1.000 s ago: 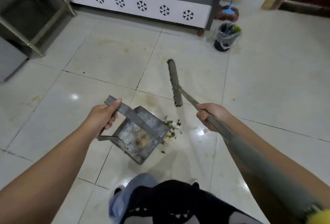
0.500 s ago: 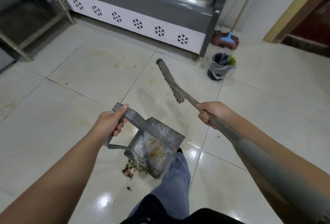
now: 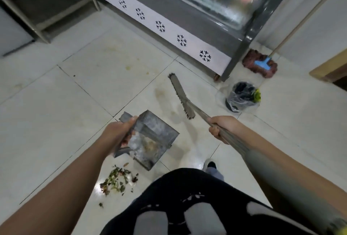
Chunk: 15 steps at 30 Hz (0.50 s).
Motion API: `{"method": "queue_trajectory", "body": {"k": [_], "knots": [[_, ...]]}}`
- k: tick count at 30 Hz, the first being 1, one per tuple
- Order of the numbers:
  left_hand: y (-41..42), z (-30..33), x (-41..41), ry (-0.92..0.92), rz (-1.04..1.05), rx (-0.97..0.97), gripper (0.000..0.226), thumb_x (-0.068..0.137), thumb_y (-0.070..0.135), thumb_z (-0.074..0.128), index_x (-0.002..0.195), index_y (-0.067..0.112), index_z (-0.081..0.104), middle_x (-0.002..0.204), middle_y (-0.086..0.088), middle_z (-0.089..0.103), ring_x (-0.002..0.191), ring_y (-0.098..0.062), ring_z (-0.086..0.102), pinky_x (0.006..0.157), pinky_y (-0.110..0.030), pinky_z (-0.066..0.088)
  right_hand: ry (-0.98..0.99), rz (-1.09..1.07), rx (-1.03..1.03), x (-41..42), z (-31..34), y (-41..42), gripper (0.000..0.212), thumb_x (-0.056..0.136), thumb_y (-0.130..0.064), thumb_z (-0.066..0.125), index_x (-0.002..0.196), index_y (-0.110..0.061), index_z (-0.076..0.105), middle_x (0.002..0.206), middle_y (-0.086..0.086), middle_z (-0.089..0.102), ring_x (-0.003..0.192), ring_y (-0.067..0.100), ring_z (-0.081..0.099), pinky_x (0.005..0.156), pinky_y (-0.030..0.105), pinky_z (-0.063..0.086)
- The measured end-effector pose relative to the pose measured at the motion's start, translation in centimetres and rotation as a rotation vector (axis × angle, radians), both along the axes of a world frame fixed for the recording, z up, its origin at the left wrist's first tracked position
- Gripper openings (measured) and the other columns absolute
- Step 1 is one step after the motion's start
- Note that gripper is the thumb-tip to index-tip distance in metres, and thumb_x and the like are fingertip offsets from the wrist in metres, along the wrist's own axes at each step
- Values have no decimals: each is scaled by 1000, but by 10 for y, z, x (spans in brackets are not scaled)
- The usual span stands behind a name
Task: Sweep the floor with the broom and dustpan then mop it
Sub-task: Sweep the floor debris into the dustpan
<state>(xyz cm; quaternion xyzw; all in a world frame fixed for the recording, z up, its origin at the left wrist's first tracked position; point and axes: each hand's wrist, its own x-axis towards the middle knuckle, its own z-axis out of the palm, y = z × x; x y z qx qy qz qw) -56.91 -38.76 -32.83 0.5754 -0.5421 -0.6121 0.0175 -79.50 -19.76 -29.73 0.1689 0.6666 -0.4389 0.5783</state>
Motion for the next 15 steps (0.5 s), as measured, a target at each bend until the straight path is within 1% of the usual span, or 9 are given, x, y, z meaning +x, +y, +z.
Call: {"method": "queue_trajectory", "body": {"k": [2, 4, 5, 7, 8, 11, 12, 14, 15], "knots": [[-1, 8, -11, -2, 25, -37, 44, 84, 41, 63, 63, 3, 54, 52, -7, 42, 40, -15, 35, 34, -15, 32, 2, 67, 5, -40, -3, -7, 22, 98, -10, 46, 78, -6, 39, 52, 6, 36, 17, 7, 33, 24, 8, 28], [1, 17, -20, -2, 71, -72, 44, 85, 40, 60, 61, 4, 54, 49, -6, 41, 34, -11, 35, 34, -13, 30, 20, 123, 3, -79, -5, -16, 26, 98, -9, 48, 73, -5, 41, 36, 4, 38, 18, 8, 34, 24, 8, 29], [2, 20, -26, -6, 95, -91, 45, 86, 40, 59, 60, 4, 54, 48, -6, 40, 33, -11, 34, 34, -13, 29, 22, 143, -7, -95, -5, -22, 28, 98, -9, 48, 71, -5, 41, 32, 3, 37, 18, 8, 34, 25, 9, 29], [5, 24, -43, -36, 151, -138, 46, 87, 40, 58, 60, 3, 54, 45, -5, 41, 32, -11, 35, 33, -12, 29, 28, 184, -27, -123, -8, -38, 28, 98, -9, 46, 71, -6, 40, 31, 2, 35, 18, 7, 33, 26, 8, 30], [6, 24, -54, -42, 194, -160, 47, 87, 41, 59, 60, 3, 54, 43, -3, 41, 31, -10, 34, 33, -12, 29, 32, 213, -42, -135, -11, -48, 28, 99, -9, 45, 72, -7, 40, 34, 2, 35, 18, 7, 33, 26, 8, 30], [6, 17, -83, -38, 327, -187, 47, 86, 41, 59, 61, 2, 54, 39, 0, 42, 30, -10, 34, 33, -13, 28, 33, 301, -63, -167, -28, -88, 29, 99, -9, 45, 70, -8, 40, 54, 3, 31, 19, 5, 32, 26, 9, 30], [3, 13, -91, -42, 358, -186, 47, 86, 41, 60, 62, 2, 55, 39, 0, 42, 30, -10, 34, 33, -13, 28, 24, 313, -57, -175, -36, -104, 30, 99, -9, 45, 70, -9, 39, 53, 4, 32, 18, 5, 32, 26, 8, 30], [-6, 2, -105, -52, 409, -170, 47, 87, 41, 59, 62, 1, 54, 39, -2, 42, 29, -11, 33, 32, -13, 28, 9, 363, -31, -190, -54, -135, 29, 98, -8, 45, 70, -10, 39, 37, 3, 35, 17, 6, 31, 25, 8, 29], [-15, -5, -112, -53, 429, -162, 47, 87, 40, 59, 61, 1, 54, 40, -3, 42, 29, -11, 33, 32, -13, 28, 11, 392, -12, -197, -63, -151, 29, 98, -8, 46, 70, -10, 39, 29, 2, 34, 16, 7, 30, 25, 7, 28]]}}
